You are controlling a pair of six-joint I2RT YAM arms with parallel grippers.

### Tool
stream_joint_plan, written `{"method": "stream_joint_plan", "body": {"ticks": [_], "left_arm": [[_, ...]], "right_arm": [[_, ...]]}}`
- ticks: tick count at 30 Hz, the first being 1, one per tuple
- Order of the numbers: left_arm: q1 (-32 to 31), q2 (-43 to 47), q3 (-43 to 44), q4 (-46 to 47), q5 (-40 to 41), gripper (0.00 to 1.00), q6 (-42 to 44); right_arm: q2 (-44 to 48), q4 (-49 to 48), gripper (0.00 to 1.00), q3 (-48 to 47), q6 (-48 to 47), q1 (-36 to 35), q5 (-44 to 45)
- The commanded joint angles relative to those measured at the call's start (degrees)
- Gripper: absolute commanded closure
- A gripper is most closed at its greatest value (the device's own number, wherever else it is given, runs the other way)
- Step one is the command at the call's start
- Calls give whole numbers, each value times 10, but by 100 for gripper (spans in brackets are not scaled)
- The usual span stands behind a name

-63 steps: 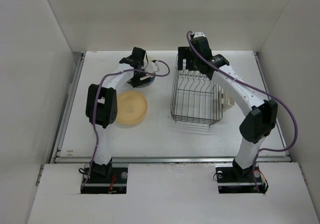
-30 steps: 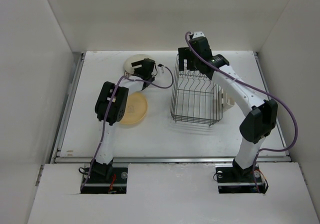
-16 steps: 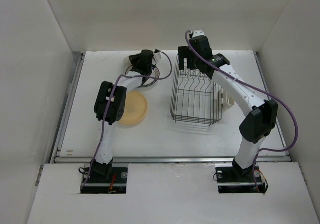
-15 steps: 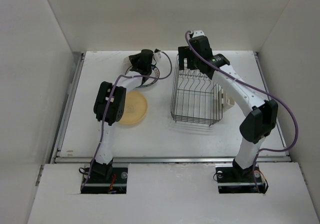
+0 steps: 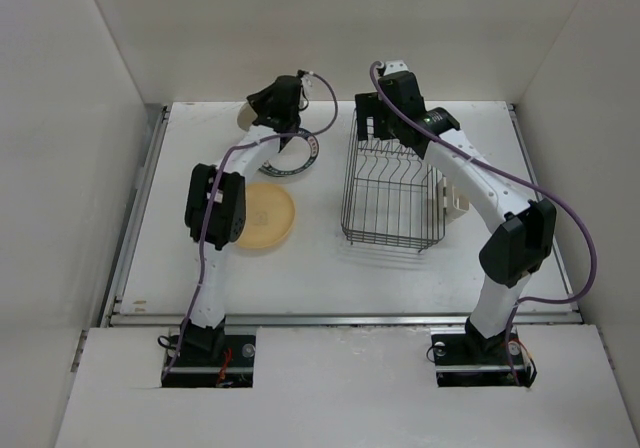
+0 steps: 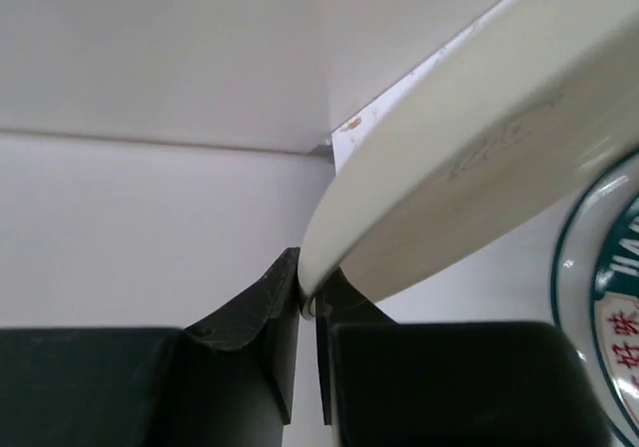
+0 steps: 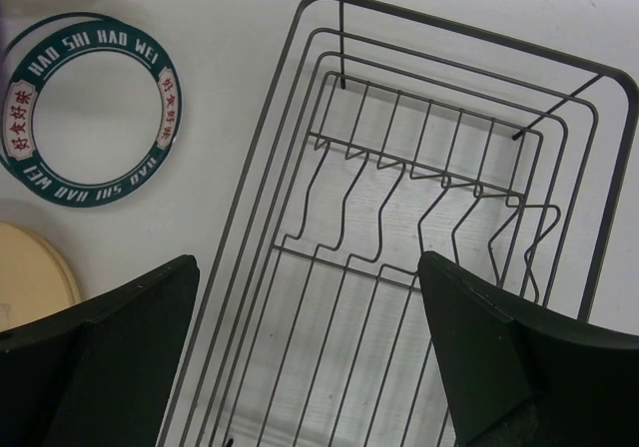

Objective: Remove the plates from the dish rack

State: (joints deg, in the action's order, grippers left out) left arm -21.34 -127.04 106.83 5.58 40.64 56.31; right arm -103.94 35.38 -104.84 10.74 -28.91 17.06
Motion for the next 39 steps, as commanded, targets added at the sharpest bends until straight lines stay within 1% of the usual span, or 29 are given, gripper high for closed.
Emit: {"method": "stream_joint_plan", "body": {"ticks": [1,2,3,4,5,6,7,8,9,10,12,13,14,15,17,18,19,20,22,24,26,27,29,30,31,32,34,35,39], "left_arm": [[31,49,80,-72,29,100,-106],[38,60,92,-135,21,100,-135],[44,72,105,-178,-13,100,-168],[61,99,134,-228,-41,100,-246],[73,115,145,-317,-74,100,-282],[85,129,152,-352,-109,100,-311],[97,160,153,-379,-177,100,-333],[122,174,153,-424,-207,100,-362],[134,187,153,-446,-239,100,-371],[147,198,153,-466,-294,100,-378],[183,226,153,-520,-339,100,-397],[197,234,153,-538,-366,100,-397],[212,246,153,-557,-433,100,-404],[240,247,153,-605,-475,100,-404],[249,247,167,-673,-564,100,-346],[249,233,167,-704,-581,100,-318],[249,228,158,-766,-600,100,-288],[249,228,147,-793,-642,100,-234],[249,205,116,-845,-678,100,-184],[242,189,96,-887,-688,98,-150],[225,165,70,-900,-688,91,-130],[225,157,64,-900,-682,86,-130],[217,137,46,-900,-668,82,-128],[212,128,33,-877,-650,74,-136],[212,128,33,-870,-639,74,-141],[206,117,25,-862,-626,59,-146],[198,109,18,-851,-601,39,-147],[191,109,12,-845,-575,33,-153],[185,122,21,-785,-529,29,-205]], "right_arm": [[32,-18,4,-1,7,2,-32],[32,-18,4,4,7,2,-38],[32,-18,4,4,7,2,-45],[32,-18,4,4,7,2,-58],[32,-18,5,4,7,2,-65],[37,-18,5,4,12,2,-71],[37,-18,5,10,12,-4,-76],[37,-23,5,10,12,-4,-83],[37,-23,5,16,12,-4,-83],[37,-23,5,16,12,-4,-89],[37,-23,5,16,12,-9,-94],[37,-23,5,16,12,-9,-94],[43,-23,5,16,12,-9,-94],[43,-23,5,22,12,-14,-94],[50,-29,5,28,12,-14,-94],[56,-29,5,36,12,-14,-94],[61,-29,5,36,12,-14,-99],[61,-29,5,45,12,-14,-99],[67,-34,5,52,17,-14,-105],[67,-34,5,58,17,-14,-105],[73,-34,5,64,17,-19,-105],[78,-34,5,64,17,-19,-105],[78,-34,5,69,17,-19,-105],[84,-34,5,69,17,-19,-105],[84,-34,5,74,17,-19,-105],[89,-34,5,75,17,-19,-105],[89,-34,5,80,17,-19,-105],[89,-34,5,80,17,-19,-105],[89,-34,5,80,17,-19,-99]]}}
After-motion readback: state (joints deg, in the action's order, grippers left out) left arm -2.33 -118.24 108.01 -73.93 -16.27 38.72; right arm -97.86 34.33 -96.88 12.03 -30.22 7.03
